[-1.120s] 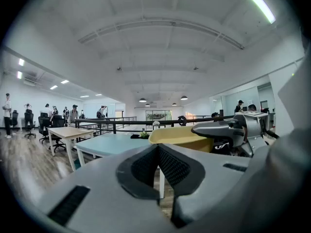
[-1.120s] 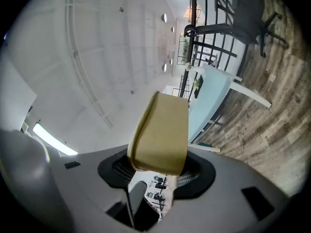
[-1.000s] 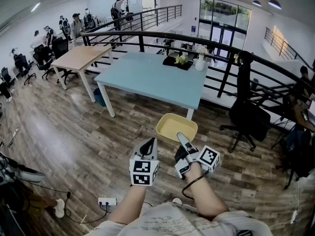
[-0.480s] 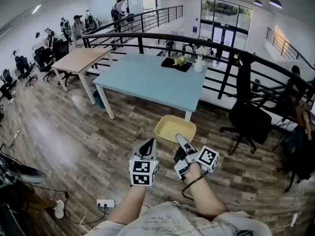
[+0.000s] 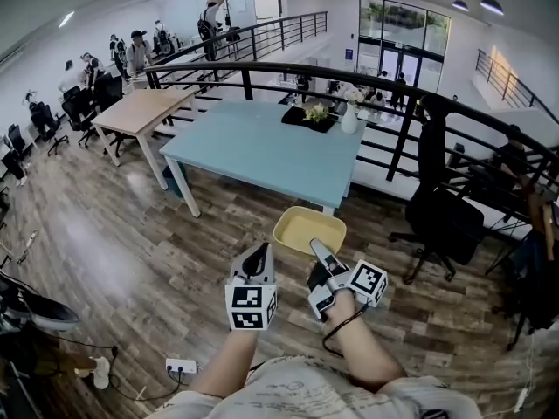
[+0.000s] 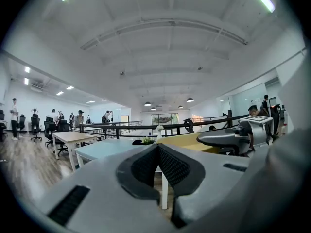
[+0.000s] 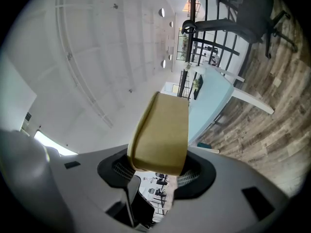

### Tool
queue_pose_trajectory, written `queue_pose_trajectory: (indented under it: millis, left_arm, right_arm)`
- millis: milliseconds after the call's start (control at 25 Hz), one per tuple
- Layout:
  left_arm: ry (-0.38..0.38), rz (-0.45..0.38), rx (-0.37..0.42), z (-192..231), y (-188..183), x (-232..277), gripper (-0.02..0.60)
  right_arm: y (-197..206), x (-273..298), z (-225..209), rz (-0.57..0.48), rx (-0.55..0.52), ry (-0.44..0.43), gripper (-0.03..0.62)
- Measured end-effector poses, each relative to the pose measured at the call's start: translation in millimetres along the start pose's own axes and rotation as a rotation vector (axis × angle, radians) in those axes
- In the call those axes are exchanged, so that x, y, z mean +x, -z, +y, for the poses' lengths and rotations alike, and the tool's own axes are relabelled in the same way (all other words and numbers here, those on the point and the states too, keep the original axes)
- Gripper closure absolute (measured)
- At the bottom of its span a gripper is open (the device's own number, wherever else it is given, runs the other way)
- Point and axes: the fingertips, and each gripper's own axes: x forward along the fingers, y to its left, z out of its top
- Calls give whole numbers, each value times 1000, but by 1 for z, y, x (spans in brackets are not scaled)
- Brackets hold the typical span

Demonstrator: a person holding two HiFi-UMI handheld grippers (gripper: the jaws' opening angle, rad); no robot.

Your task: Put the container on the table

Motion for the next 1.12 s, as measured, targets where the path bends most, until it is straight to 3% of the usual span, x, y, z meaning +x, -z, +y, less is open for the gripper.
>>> queue_pose_trajectory:
  millis: [240, 680, 1120]
  left_arm:
    - [13, 12, 12, -16, 4, 22, 575]
    - [13, 29, -6, 4, 15, 65, 576]
    - [35, 42, -9, 68, 21, 148, 575]
  right_arm:
    - [-23, 8, -8, 5, 6, -31, 388]
    - [-37, 46, -32, 21, 12, -15, 388]
    - [-62, 143, -62, 20, 8, -4, 388]
